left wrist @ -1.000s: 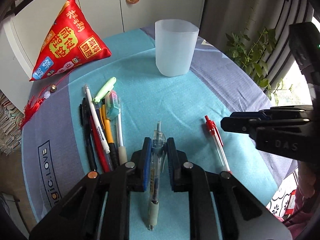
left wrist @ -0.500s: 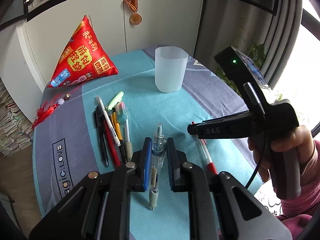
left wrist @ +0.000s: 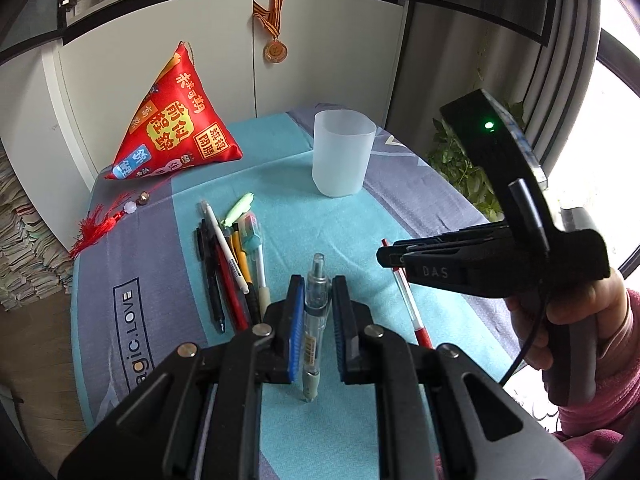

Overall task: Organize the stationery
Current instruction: 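Lift both held pens and carry them toward the frosted cup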

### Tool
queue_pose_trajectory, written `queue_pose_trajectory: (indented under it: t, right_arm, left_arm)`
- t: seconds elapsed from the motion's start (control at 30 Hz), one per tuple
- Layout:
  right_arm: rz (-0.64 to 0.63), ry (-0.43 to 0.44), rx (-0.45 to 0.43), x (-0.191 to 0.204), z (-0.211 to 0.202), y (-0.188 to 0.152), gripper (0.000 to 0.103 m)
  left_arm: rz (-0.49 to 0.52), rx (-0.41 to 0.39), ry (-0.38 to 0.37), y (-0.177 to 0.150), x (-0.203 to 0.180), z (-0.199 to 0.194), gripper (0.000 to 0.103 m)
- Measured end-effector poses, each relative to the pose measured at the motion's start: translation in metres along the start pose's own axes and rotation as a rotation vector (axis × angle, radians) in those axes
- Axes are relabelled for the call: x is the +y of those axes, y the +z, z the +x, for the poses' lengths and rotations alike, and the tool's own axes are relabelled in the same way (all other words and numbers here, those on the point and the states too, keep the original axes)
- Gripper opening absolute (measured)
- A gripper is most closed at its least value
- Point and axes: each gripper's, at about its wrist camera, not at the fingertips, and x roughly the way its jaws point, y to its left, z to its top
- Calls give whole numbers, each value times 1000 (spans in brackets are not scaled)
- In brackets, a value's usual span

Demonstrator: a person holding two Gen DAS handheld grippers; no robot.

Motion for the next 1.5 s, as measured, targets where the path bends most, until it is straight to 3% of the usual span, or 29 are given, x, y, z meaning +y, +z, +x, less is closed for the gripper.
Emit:
queue_pose_trajectory:
  t: [0.57,1.17,1.5]
  right_arm:
    - [-55,22,-246,16,-89,-18,15]
    - [-19,46,-334,-4,-116,-22,15]
    - [32,40,-379,-30,-129,-16,14]
  left_arm:
    - [19,-53,12,7,-9,-19,9]
    - [31,-101,41,27,-17,-33,9]
    - [54,-130,57,60,-23,-30,9]
